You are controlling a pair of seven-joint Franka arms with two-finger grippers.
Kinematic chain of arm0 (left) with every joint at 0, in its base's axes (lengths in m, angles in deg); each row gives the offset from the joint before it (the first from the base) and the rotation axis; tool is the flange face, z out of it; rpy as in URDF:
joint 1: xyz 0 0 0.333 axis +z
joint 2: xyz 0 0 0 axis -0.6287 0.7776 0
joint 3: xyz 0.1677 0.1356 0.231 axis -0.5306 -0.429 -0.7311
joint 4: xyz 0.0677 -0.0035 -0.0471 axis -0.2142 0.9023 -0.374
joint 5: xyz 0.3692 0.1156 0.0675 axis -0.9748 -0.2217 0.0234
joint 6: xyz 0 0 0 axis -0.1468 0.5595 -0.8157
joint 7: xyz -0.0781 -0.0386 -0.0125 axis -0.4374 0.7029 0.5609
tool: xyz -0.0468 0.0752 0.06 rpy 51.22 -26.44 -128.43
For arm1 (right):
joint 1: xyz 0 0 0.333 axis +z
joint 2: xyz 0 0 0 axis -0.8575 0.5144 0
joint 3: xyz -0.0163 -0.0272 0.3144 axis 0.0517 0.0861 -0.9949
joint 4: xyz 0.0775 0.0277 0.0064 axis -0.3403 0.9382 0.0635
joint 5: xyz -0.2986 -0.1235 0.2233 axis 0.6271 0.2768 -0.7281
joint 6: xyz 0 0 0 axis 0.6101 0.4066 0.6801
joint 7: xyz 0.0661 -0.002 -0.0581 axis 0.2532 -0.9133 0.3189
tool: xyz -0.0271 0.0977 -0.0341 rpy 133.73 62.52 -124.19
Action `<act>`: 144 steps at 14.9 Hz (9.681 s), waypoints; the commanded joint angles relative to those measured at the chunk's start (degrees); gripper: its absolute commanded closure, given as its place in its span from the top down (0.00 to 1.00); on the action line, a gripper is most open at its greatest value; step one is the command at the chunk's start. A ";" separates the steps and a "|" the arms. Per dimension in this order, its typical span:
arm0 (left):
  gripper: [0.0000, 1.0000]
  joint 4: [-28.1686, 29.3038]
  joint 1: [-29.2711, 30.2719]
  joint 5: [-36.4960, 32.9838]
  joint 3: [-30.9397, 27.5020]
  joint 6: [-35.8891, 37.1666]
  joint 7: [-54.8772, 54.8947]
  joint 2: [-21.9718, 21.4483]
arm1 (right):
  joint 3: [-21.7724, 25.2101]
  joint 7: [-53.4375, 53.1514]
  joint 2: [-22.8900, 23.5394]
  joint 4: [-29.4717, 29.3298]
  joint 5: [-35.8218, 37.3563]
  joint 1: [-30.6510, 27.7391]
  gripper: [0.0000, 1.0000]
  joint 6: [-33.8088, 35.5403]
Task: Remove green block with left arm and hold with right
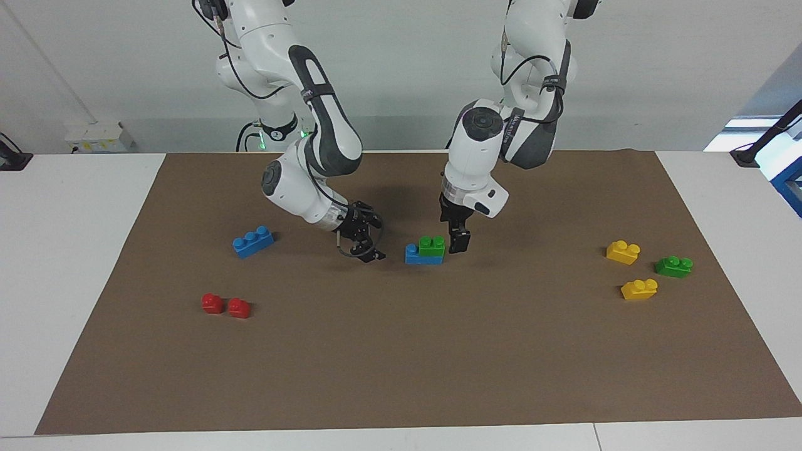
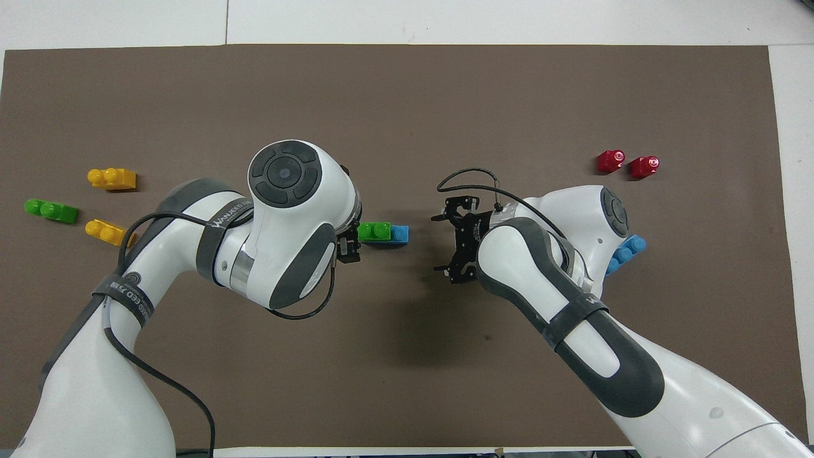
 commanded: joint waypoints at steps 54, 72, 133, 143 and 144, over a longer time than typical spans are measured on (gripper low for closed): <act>0.63 4.78 -3.36 -1.51 -0.71 -5.07 -4.63 1.57 | -0.17 1.71 7.37 -6.04 -8.39 9.21 0.00 -14.69; 0.00 3.99 -1.51 -1.34 -1.14 0.72 0.12 -7.29 | -0.17 1.63 7.37 -6.04 -8.39 9.13 0.00 -14.69; 1.00 5.94 33.73 0.60 -1.23 -0.26 70.88 -5.45 | -0.17 23.88 1.14 -9.63 19.20 -27.09 1.00 15.61; 1.00 -8.31 33.56 0.60 0.17 20.14 94.64 -13.53 | -0.26 20.87 -4.14 -17.28 34.91 -22.26 1.00 21.60; 1.00 -8.40 33.56 0.51 0.17 21.46 98.43 -14.50 | -0.26 21.40 -4.75 -17.46 36.15 -22.07 1.00 21.61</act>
